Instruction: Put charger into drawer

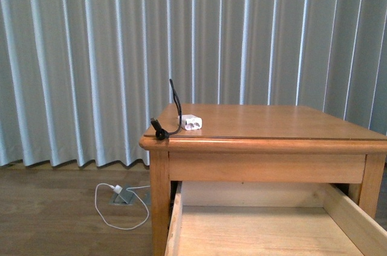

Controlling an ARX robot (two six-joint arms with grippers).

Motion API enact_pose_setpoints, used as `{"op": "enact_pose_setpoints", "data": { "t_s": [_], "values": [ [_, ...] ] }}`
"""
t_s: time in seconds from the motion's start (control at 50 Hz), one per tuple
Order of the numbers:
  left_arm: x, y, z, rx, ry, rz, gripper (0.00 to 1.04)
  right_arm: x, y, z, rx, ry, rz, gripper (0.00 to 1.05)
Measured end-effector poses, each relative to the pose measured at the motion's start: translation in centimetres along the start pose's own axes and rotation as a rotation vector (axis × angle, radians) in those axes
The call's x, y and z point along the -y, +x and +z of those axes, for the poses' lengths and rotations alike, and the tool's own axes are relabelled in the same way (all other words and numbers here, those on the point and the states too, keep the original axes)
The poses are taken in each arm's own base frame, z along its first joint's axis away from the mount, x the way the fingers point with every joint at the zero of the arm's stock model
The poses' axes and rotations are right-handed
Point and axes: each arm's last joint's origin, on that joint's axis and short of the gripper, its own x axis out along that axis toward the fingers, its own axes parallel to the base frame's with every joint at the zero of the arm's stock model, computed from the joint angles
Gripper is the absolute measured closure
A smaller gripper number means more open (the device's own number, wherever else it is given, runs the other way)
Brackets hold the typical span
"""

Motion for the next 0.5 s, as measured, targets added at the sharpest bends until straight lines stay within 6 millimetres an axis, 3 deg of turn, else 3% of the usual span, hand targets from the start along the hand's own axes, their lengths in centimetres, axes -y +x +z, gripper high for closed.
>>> {"op": "enact_pose_setpoints", "data": {
  "t_s": [0.14, 0.5],
  "values": [
    [0.0, 0.0, 0.0, 0.0, 0.0, 0.0, 0.06, 0.0, -0.3, -0.29, 0.009, -0.004, 0.0, 1.01],
    [0.0, 0.0, 0.0, 0.0, 0.0, 0.0, 0.06, 0.0, -0.36, -0.4, 0.009, -0.005, 0.0, 0.41]
  ]
}}
